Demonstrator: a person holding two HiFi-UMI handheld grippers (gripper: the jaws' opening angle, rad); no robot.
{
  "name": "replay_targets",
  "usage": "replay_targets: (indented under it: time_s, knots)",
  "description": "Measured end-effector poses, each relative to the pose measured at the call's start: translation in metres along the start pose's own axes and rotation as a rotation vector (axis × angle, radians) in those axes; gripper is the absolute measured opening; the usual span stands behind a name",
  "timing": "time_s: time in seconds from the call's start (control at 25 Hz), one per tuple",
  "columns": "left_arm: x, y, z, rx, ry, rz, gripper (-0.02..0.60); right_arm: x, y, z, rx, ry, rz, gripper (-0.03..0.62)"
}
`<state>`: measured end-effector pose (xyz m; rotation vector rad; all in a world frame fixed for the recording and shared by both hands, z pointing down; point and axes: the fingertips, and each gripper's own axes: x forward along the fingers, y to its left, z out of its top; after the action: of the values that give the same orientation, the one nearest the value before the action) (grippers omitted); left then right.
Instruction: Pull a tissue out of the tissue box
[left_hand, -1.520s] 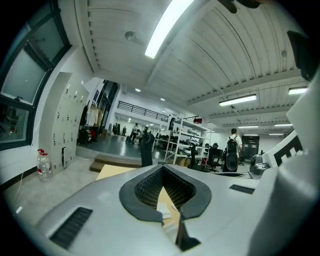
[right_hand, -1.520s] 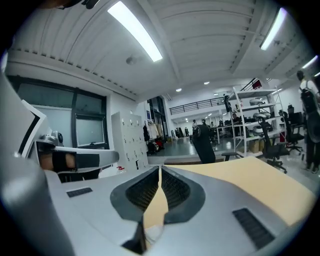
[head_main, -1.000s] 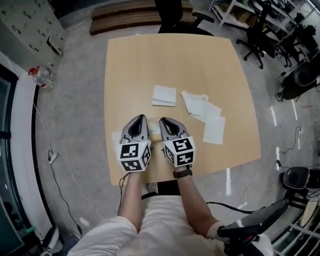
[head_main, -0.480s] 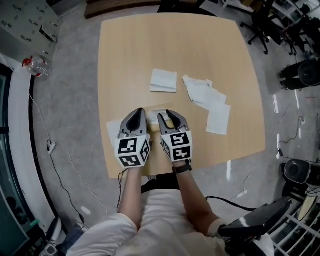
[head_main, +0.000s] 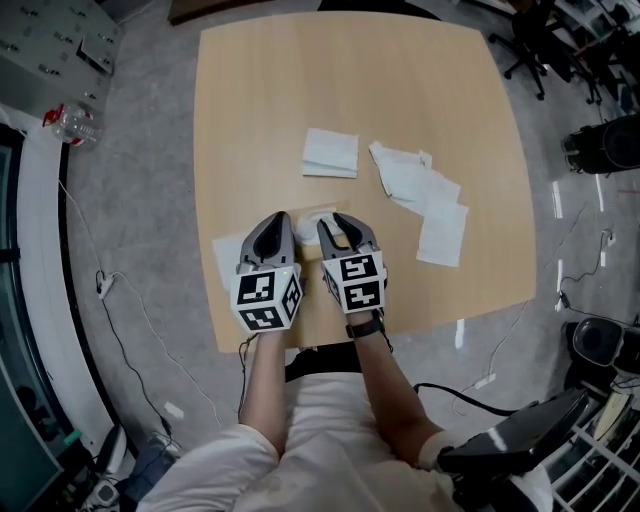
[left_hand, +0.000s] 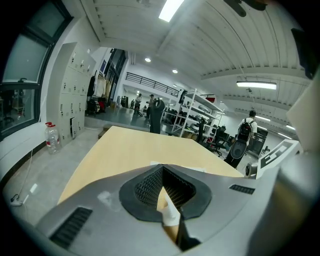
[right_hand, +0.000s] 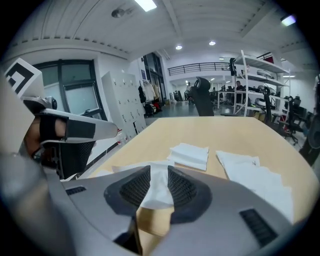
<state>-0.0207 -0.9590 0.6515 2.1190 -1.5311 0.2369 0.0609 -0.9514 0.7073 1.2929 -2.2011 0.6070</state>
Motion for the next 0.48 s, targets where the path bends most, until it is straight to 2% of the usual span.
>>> replay_targets:
  time_s: [0.2,0.36,0.48]
  knots:
    - [-0.005,0.002,0.003,-0.002,-0.008,0.012,-0.009,0.002,0.001,-0.012,0.000,0.047,0.002,0.106]
    - [-0.012,0.002,0.003,-0.001,-0.014,0.015,-0.009,-0.002,0.005,-0.015,-0.023,0.048,-0.006,0.075]
    - [-0.018,-0.001,0.005,0.004,-0.022,0.014,-0.009,-0.006,0.008,-0.018,-0.037,0.047,-0.011,0.023]
